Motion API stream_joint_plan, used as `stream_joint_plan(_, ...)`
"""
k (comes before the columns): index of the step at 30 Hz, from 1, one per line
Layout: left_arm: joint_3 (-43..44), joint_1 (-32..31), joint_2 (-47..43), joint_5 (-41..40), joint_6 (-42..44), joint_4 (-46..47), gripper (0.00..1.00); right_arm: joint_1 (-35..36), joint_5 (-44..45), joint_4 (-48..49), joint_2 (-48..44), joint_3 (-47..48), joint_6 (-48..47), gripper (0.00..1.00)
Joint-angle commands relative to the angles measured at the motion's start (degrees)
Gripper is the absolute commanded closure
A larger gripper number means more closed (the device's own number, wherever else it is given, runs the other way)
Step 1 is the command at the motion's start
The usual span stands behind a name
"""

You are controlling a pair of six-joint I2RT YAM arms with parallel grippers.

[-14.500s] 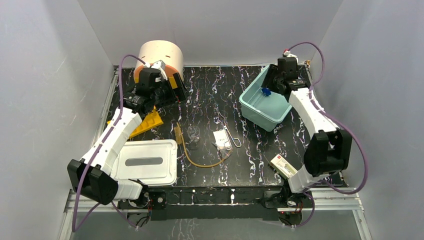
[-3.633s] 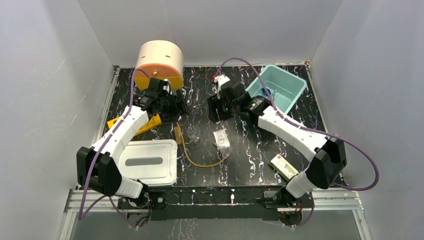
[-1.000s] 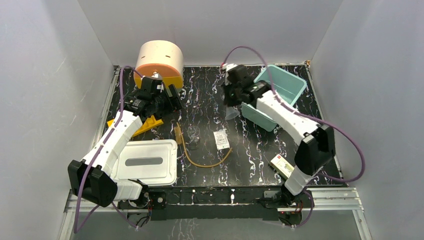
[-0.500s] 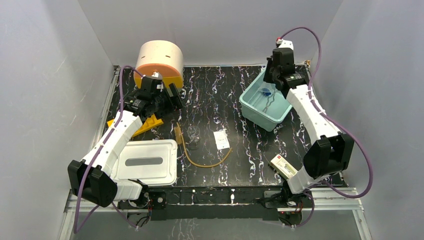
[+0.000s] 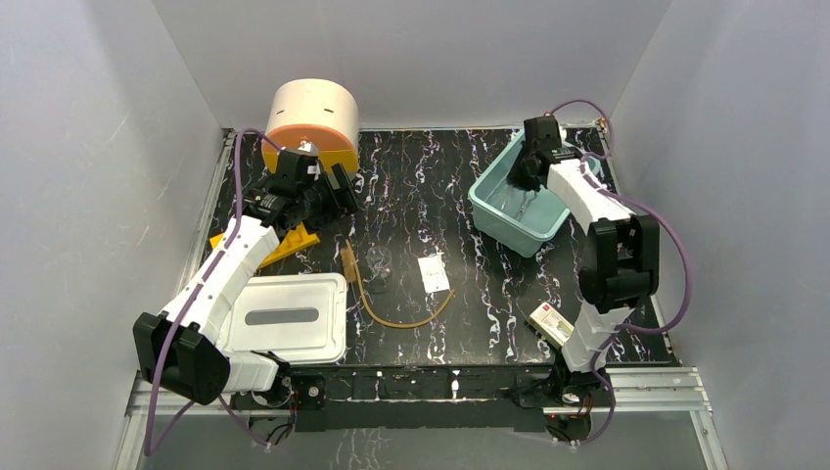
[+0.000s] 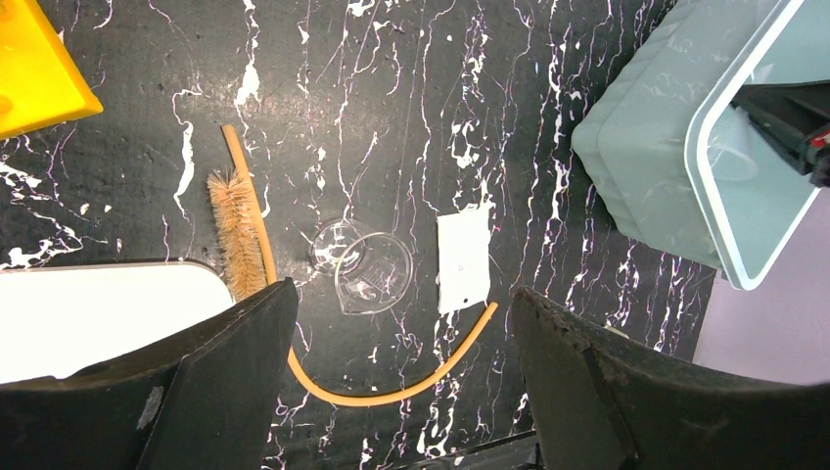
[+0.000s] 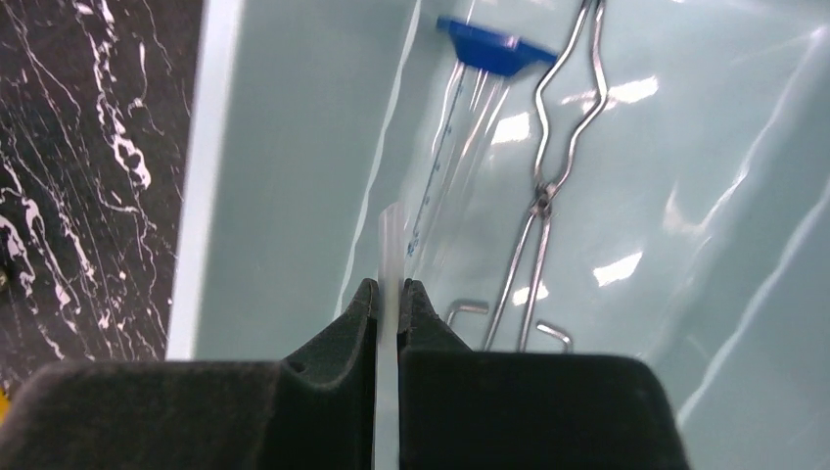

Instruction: Organize the chemistry lab equipment

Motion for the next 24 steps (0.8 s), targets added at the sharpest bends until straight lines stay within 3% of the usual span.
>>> stream_joint_plan(1, 0.5, 0.3, -0.4, 0.5, -0.1, -0.1, 0.21, 0.2, -5.9, 2.0, 1.0, -2.5, 5.8, 0.97)
stream_joint_plan(14, -0.1, 0.3, -0.3, 0.4, 0.2, -0.2, 0.2, 0.2, -5.0, 7.3, 5.3, -7.8, 11.3, 0.93)
stream_joint_plan(19, 0.3, 0.2, -0.3, 0.5, 0.2, -0.1, 0.2, 0.3, -4.1, 5.6, 4.0, -5.2, 11.1, 0.67)
stream_joint_plan(24, 1.3, 0.2, 0.1, 1.3, 0.2, -0.1, 0.2, 0.3, -1.1, 1.4, -1.9, -3.8, 8.8, 0.52)
